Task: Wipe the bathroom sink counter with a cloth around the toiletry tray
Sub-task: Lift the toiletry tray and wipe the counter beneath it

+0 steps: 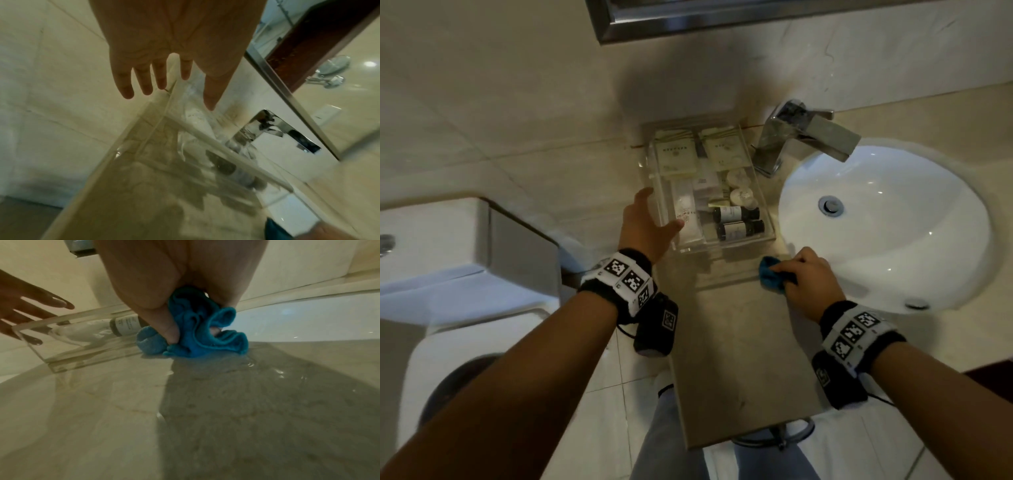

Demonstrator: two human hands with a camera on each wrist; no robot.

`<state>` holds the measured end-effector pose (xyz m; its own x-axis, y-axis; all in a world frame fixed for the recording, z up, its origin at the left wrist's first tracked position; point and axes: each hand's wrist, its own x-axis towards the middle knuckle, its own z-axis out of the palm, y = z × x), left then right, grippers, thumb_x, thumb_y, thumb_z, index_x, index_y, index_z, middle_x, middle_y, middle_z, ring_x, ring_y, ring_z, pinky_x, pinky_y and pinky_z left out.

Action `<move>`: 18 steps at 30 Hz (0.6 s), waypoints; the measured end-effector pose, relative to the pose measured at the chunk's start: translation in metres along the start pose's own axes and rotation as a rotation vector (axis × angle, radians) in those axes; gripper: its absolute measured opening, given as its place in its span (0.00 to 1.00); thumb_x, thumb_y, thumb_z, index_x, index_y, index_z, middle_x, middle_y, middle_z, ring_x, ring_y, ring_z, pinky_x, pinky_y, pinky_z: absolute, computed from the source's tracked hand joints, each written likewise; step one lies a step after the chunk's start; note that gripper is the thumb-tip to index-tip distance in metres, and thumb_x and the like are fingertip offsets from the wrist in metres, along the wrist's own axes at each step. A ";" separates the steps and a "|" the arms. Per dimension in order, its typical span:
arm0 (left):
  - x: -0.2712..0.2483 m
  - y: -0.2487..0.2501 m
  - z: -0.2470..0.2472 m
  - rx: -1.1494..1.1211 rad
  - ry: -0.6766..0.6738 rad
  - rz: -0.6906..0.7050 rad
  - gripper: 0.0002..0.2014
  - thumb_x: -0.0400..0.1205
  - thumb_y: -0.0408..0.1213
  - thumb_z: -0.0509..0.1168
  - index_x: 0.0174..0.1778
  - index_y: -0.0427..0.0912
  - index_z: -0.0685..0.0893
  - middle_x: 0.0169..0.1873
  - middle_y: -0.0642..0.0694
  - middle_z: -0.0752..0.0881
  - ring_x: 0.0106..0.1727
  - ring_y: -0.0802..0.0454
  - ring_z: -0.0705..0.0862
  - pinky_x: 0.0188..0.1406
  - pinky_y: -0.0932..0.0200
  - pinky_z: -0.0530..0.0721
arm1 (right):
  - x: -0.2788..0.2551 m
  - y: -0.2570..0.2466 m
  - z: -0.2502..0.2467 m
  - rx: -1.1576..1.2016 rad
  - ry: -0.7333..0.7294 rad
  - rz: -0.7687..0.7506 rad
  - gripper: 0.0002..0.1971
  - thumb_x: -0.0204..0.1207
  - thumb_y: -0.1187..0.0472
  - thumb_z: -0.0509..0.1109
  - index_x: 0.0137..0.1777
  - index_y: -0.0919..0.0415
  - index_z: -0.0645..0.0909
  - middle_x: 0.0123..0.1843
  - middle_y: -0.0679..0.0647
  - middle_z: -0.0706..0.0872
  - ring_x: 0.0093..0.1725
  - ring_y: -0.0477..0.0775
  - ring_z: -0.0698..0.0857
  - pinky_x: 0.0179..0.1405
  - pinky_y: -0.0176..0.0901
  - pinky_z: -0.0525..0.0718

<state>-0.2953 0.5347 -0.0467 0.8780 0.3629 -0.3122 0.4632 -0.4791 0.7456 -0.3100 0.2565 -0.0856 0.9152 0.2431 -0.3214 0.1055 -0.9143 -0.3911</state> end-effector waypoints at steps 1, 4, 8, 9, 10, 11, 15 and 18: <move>-0.007 -0.001 0.000 0.050 0.008 0.048 0.37 0.77 0.42 0.73 0.79 0.48 0.63 0.76 0.40 0.67 0.74 0.44 0.70 0.71 0.56 0.69 | 0.000 -0.001 0.001 -0.005 0.003 0.009 0.19 0.73 0.69 0.65 0.61 0.54 0.85 0.53 0.60 0.75 0.53 0.68 0.76 0.57 0.45 0.73; -0.036 -0.003 0.007 0.181 0.025 0.227 0.31 0.77 0.42 0.72 0.75 0.48 0.69 0.76 0.44 0.66 0.74 0.47 0.68 0.67 0.64 0.63 | -0.006 -0.005 0.002 -0.027 -0.009 0.032 0.20 0.75 0.67 0.65 0.64 0.52 0.82 0.55 0.60 0.74 0.54 0.66 0.75 0.58 0.43 0.70; -0.089 -0.001 0.034 0.435 -0.082 0.411 0.30 0.78 0.50 0.68 0.75 0.53 0.68 0.78 0.49 0.63 0.78 0.48 0.63 0.78 0.47 0.63 | -0.024 -0.012 0.011 -0.050 -0.045 -0.030 0.22 0.77 0.63 0.63 0.70 0.48 0.76 0.57 0.60 0.73 0.56 0.66 0.74 0.59 0.46 0.71; -0.102 -0.001 0.044 0.542 -0.116 0.433 0.30 0.78 0.53 0.66 0.76 0.53 0.67 0.79 0.49 0.61 0.79 0.47 0.61 0.79 0.41 0.61 | -0.031 -0.013 0.014 -0.054 -0.067 -0.090 0.21 0.77 0.62 0.64 0.70 0.47 0.77 0.57 0.60 0.73 0.56 0.65 0.74 0.58 0.46 0.72; -0.115 -0.003 0.054 0.644 -0.171 0.431 0.32 0.78 0.56 0.65 0.78 0.54 0.64 0.80 0.49 0.58 0.81 0.47 0.57 0.80 0.36 0.55 | -0.038 -0.013 0.018 -0.063 -0.101 -0.157 0.20 0.78 0.61 0.64 0.70 0.47 0.77 0.56 0.59 0.73 0.55 0.64 0.74 0.56 0.46 0.71; -0.126 -0.006 0.066 0.736 -0.253 0.411 0.36 0.77 0.59 0.64 0.80 0.54 0.60 0.81 0.48 0.55 0.82 0.46 0.53 0.79 0.32 0.49 | -0.045 -0.011 0.020 -0.078 -0.137 -0.214 0.20 0.78 0.59 0.65 0.69 0.46 0.78 0.55 0.59 0.74 0.55 0.63 0.73 0.54 0.45 0.71; -0.146 -0.026 0.107 0.887 -0.549 0.224 0.59 0.67 0.69 0.68 0.82 0.57 0.35 0.82 0.46 0.31 0.82 0.42 0.33 0.75 0.26 0.36 | -0.050 0.016 0.012 -0.071 -0.121 -0.235 0.19 0.77 0.61 0.66 0.67 0.44 0.79 0.53 0.58 0.73 0.53 0.63 0.74 0.51 0.43 0.70; -0.147 -0.035 0.118 0.912 -0.542 0.165 0.66 0.58 0.76 0.68 0.78 0.61 0.27 0.77 0.49 0.22 0.80 0.43 0.26 0.72 0.26 0.31 | -0.040 0.039 0.001 -0.039 0.002 -0.069 0.20 0.79 0.64 0.63 0.69 0.49 0.78 0.56 0.62 0.71 0.55 0.68 0.75 0.62 0.50 0.76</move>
<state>-0.4261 0.4042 -0.0962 0.7704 -0.0562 -0.6351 0.0526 -0.9871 0.1512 -0.3431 0.2118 -0.0887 0.9062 0.3050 -0.2929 0.1831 -0.9074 -0.3784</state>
